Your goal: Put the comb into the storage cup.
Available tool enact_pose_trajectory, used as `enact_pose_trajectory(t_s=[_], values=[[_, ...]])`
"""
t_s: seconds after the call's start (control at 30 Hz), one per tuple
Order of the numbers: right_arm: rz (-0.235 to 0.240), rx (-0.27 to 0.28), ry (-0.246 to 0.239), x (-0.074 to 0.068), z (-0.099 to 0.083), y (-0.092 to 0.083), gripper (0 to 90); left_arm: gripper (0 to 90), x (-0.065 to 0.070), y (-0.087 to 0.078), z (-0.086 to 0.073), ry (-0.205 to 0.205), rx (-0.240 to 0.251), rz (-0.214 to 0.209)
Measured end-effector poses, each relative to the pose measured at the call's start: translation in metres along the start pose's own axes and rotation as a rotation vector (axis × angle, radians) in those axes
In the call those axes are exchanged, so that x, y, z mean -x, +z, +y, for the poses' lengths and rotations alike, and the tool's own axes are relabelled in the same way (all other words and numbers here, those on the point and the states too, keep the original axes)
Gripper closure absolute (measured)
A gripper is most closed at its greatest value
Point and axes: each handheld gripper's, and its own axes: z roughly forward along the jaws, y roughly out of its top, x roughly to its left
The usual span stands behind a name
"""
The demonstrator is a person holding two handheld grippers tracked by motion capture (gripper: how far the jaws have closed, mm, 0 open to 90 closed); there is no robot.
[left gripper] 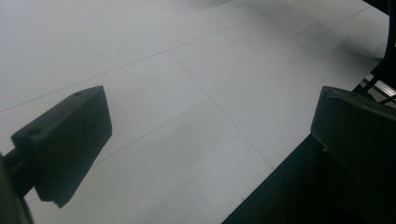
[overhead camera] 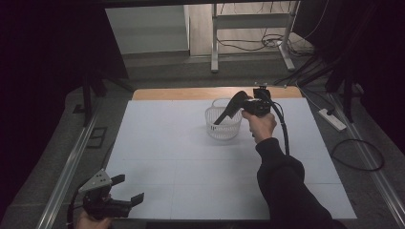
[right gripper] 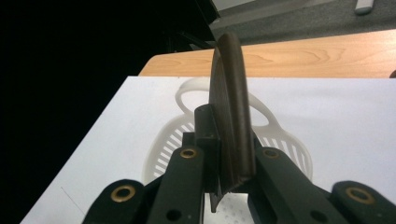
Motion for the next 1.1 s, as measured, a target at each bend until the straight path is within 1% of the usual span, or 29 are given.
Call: enact_pose_trajectory(t_s=[0.1, 0.23, 0.37, 0.43, 0.47, 0.5, 0.53, 0.57, 0.67, 0.73, 0.77, 0.8, 0.9, 0.97, 1.0, 1.1], values=[[-0.007, -0.006, -0.002, 0.001, -0.001, 0.002, 85.9, 0.0, 0.000, 0.000, 0.000, 0.001, -0.001, 0.001], [0.002, -0.005, 0.015, 0.004, -0.004, 0.004, 85.8, 0.0, 0.000, 0.000, 0.000, -0.001, -0.002, 0.000], [-0.002, -0.004, 0.027, 0.007, -0.005, 0.003, 84.9, 0.0, 0.000, 0.001, 0.000, -0.002, -0.003, -0.001], [-0.011, -0.004, 0.023, 0.008, -0.006, 0.003, 84.1, 0.0, 0.000, 0.001, 0.000, -0.001, -0.004, 0.000], [-0.024, -0.007, 0.015, 0.009, -0.006, 0.003, 83.1, 0.0, 0.000, 0.001, 0.000, 0.000, -0.005, -0.001], [-0.024, -0.007, 0.015, 0.009, -0.006, 0.003, 83.1, 0.0, 0.000, 0.001, 0.000, 0.000, -0.005, -0.001], [-0.038, -0.008, 0.004, 0.010, -0.007, 0.002, 82.2, 0.0, 0.000, 0.001, 0.000, 0.000, -0.004, -0.001], [-0.038, -0.008, 0.004, 0.010, -0.007, 0.002, 82.2, 0.0, 0.000, 0.001, 0.000, 0.000, -0.004, -0.001], [-0.060, -0.011, -0.012, 0.011, -0.007, 0.002, 80.3, 0.0, 0.000, 0.001, 0.000, 0.001, -0.005, -0.001], [-0.080, -0.015, -0.031, 0.011, -0.008, 0.001, 78.6, 0.0, 0.000, 0.001, 0.000, 0.001, -0.006, -0.002], [-0.098, -0.019, -0.045, 0.012, -0.008, 0.001, 76.5, 0.0, 0.000, 0.001, 0.000, 0.000, -0.006, -0.002], [-0.098, -0.019, -0.045, 0.012, -0.008, 0.001, 76.5, 0.0, 0.000, 0.001, 0.000, 0.000, -0.006, -0.002], [-0.144, -0.028, -0.080, 0.013, -0.009, 0.001, 72.5, 0.0, 0.000, 0.001, 0.000, 0.002, -0.006, -0.003], [-0.152, -0.028, -0.087, 0.013, -0.010, 0.001, 71.8, 0.0, 0.000, 0.001, 0.000, 0.002, -0.007, -0.003], [-0.167, -0.031, -0.101, 0.014, -0.010, 0.001, 70.2, 0.0, 0.000, 0.001, 0.000, 0.002, -0.007, -0.003], [-0.178, -0.033, -0.108, 0.014, -0.011, 0.001, 69.4, 0.0, 0.000, 0.001, 0.000, 0.003, -0.007, -0.003]])
